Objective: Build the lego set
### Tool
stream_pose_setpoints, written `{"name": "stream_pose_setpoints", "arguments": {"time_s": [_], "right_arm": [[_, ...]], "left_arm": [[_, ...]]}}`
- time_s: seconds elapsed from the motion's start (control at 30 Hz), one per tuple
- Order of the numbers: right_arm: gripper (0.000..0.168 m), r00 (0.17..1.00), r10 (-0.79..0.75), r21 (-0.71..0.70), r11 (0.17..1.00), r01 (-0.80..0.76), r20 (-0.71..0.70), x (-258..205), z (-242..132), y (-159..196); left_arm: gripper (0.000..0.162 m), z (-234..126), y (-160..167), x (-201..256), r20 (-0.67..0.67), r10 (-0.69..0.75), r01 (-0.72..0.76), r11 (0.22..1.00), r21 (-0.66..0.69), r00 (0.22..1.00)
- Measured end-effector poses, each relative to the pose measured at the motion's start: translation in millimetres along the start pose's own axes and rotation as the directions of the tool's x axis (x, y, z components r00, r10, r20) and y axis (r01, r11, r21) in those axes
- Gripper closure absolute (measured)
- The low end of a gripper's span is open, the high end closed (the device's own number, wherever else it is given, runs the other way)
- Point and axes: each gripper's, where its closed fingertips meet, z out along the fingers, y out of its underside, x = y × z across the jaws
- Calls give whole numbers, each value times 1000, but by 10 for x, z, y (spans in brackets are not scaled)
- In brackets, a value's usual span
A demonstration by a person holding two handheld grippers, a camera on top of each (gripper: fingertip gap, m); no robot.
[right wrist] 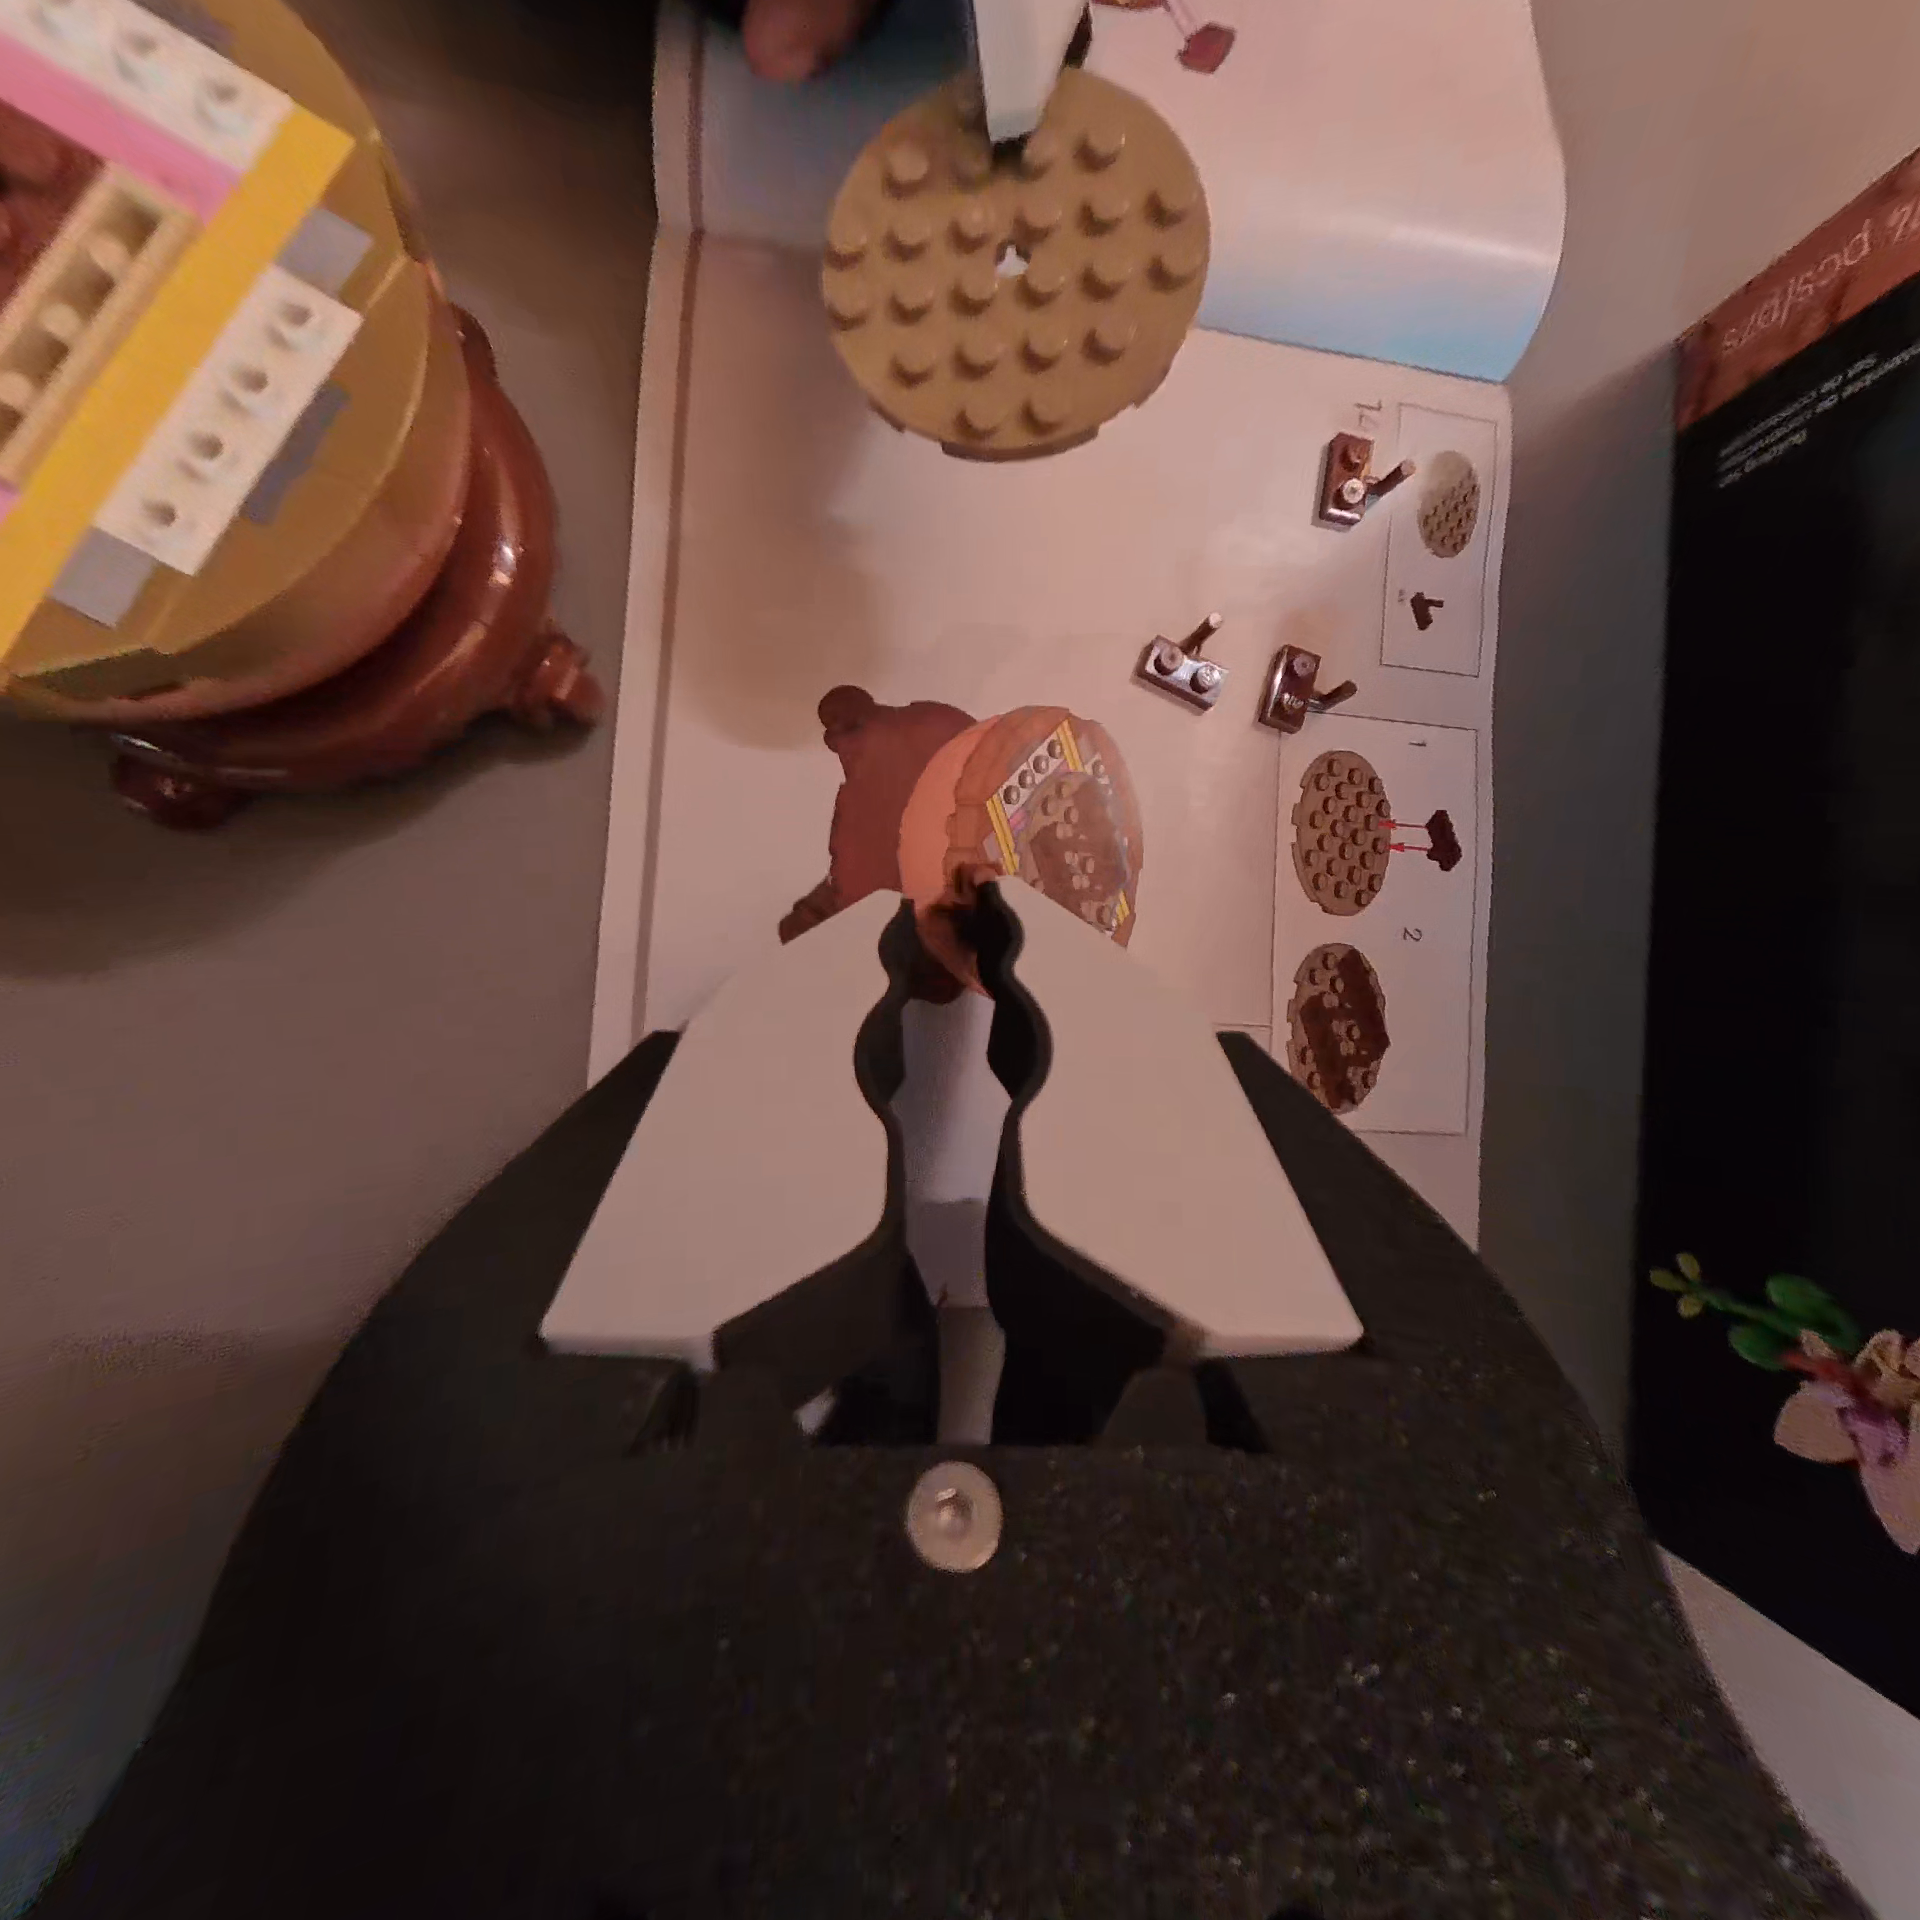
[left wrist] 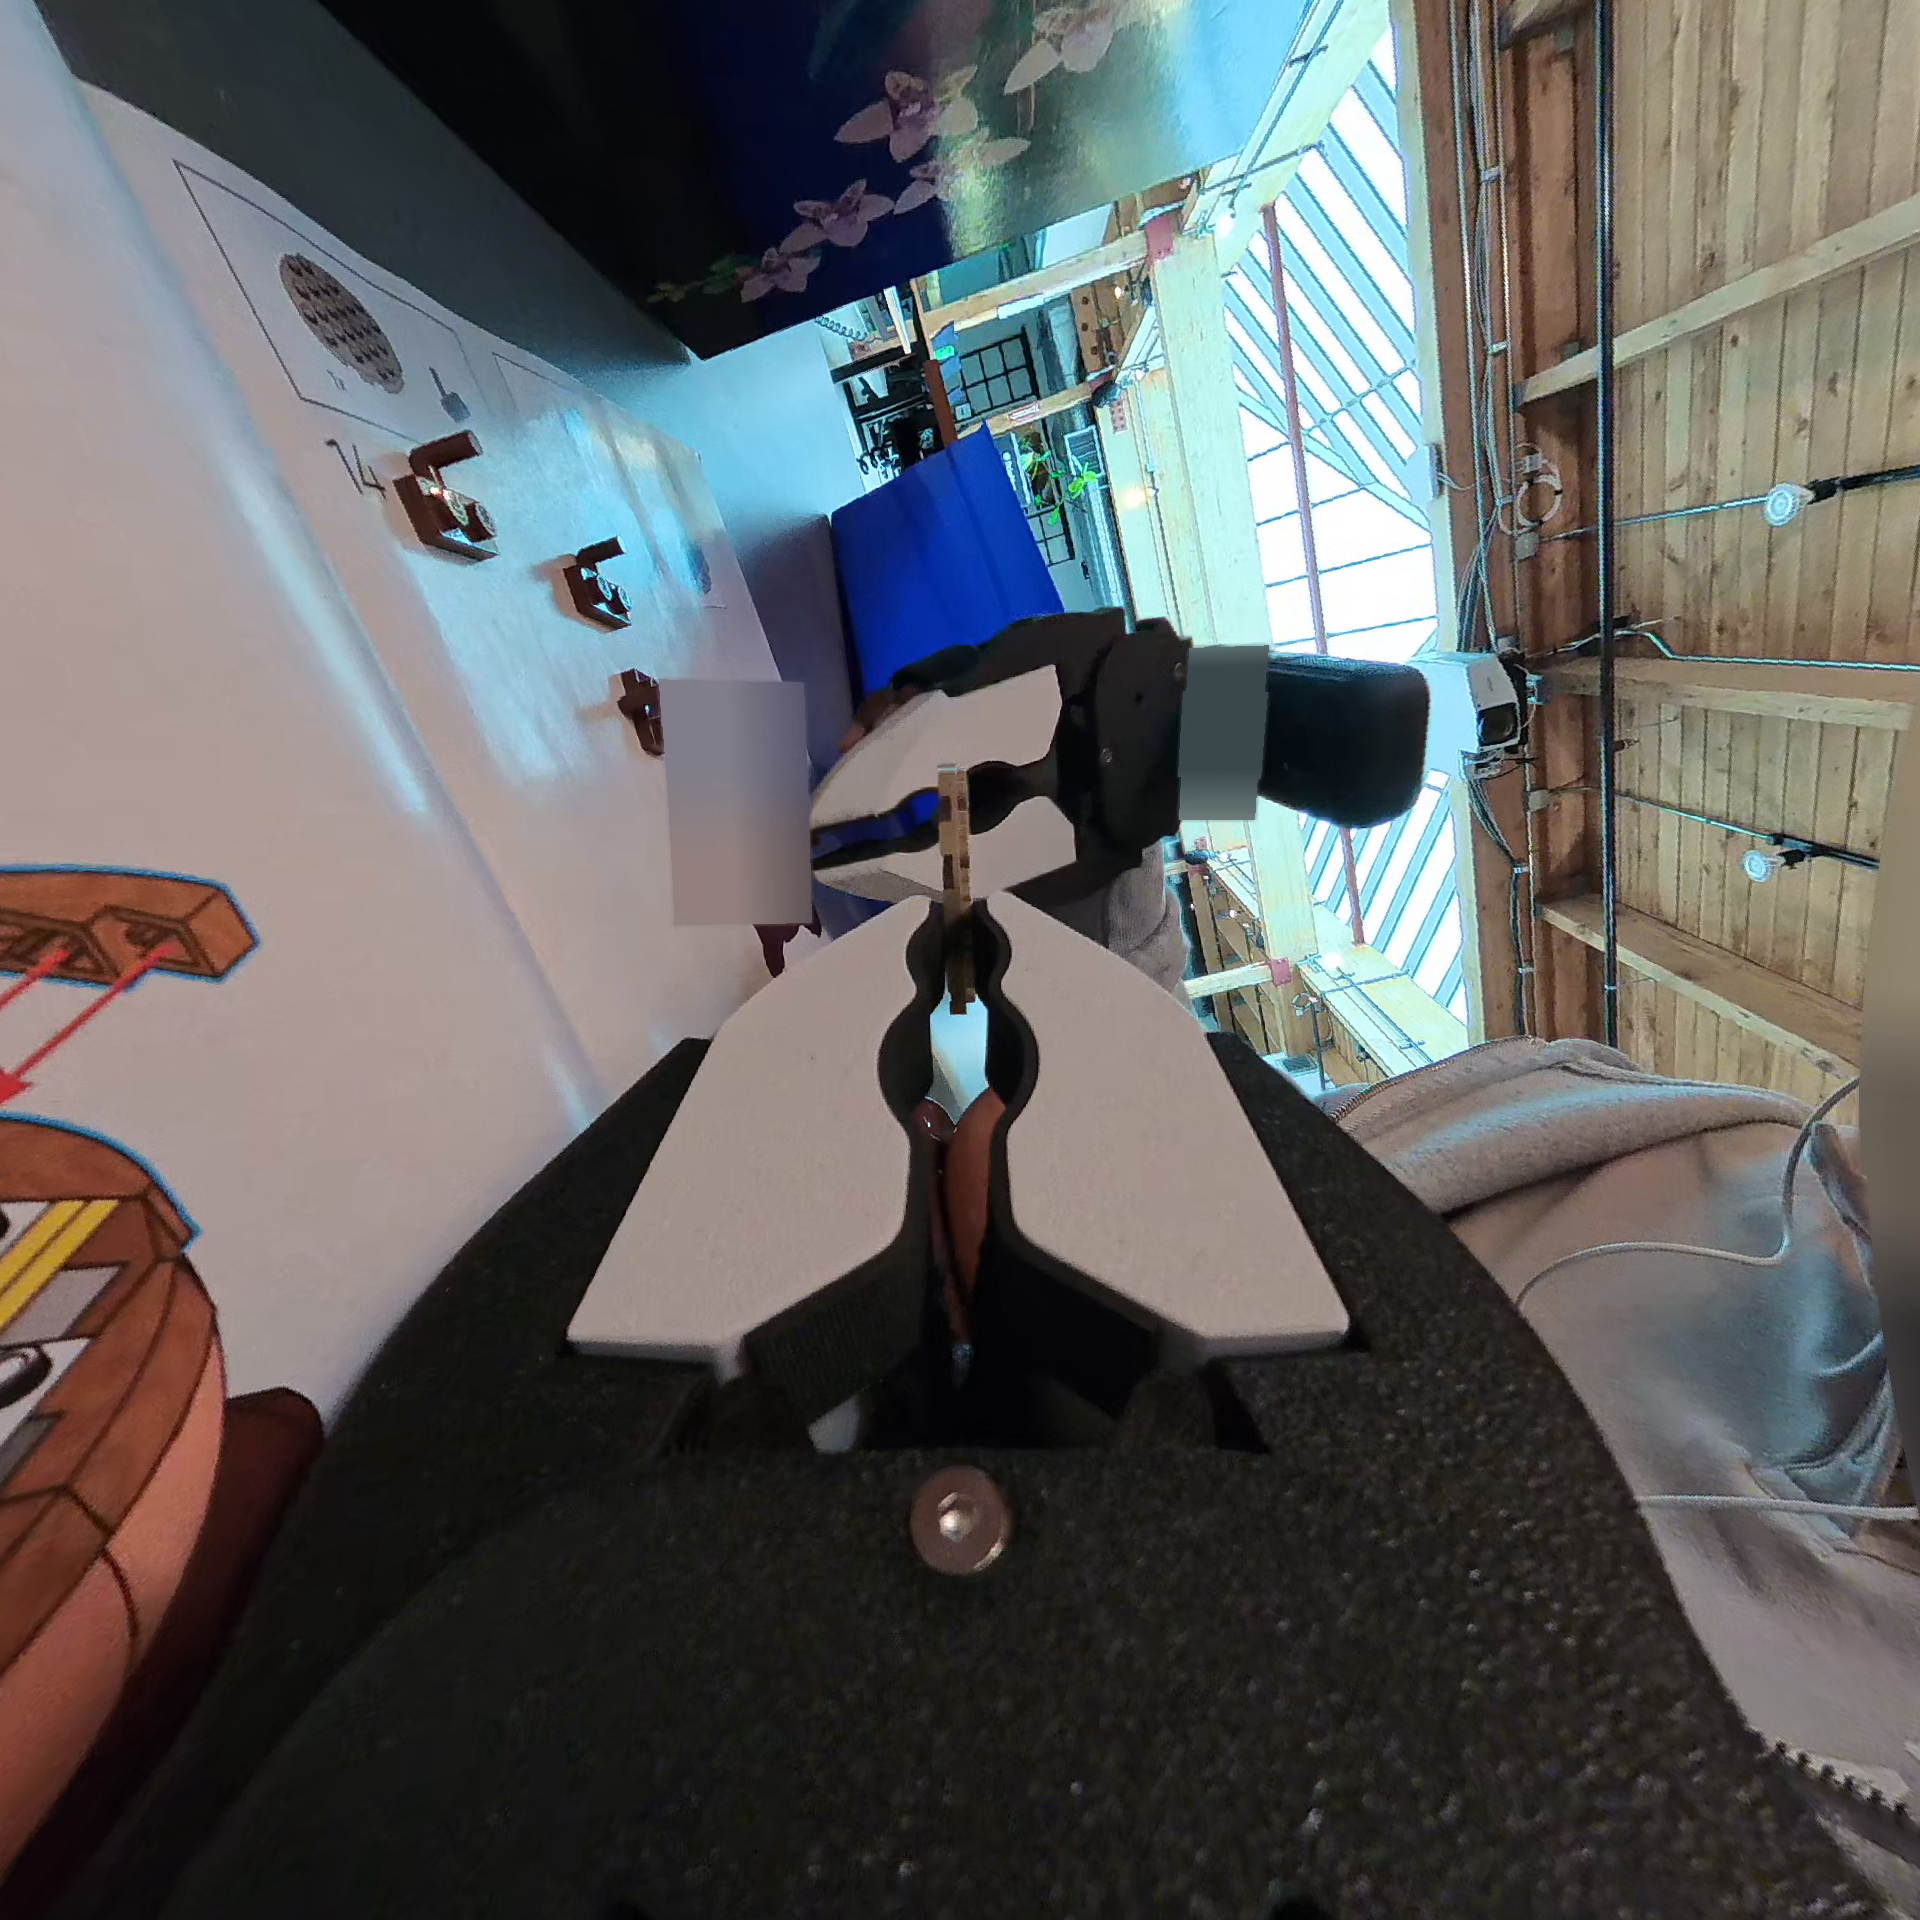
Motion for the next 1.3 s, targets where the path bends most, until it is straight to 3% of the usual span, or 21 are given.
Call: {"name": "stream_pose_setpoints", "arguments": {"time_s": [0.13,0.2,0.27,0.37,0.43,0.5,0.7,0.83,1.1,1.17,1.3], "right_arm": [[145,992,110,16,994,-109,-68,59,-77,-36],[147,955,235,63,972,-227,-182,142,-135,-52],[153,857,419,127,908,-399,-300,212,-185,-9],[157,650,687,234,724,-648,-326,126,-163,55],[157,556,772,273,631,-726,-308,21,-107,51],[156,524,788,286,609,-739,-323,-52,-56,28],[152,521,736,275,657,-702,-432,-15,12,26],[161,531,709,262,682,-682,-463,38,16,52],[166,848,395,101,917,-385,-353,82,-101,109],[161,853,420,94,906,-412,-309,81,-130,106],[154,720,636,218,771,-598,-277,53,-134,32]], "left_arm": [[158,-8,-12,0,1,0,0,1000,10,1000],[158,-7,-14,-3,1,-3,3,1000,11,1000],[158,-7,-11,-4,1,-5,5,1000,9,1000],[158,-1,-4,-7,0,-11,11,1000,1,1000],[158,2,2,-7,0,-13,13,1000,-4,1000],[158,4,7,-8,0,-14,14,1000,-8,1000],[158,11,21,-9,0,-15,15,1000,-19,1000],[158,7,14,-10,2,-13,13,1000,-12,1000],[158,11,21,-17,7,-14,14,1000,-17,1000],[158,16,26,-26,13,-16,16,1000,-22,1000],[158,22,26,-48,30,-19,19,1000,-22,999]]}}
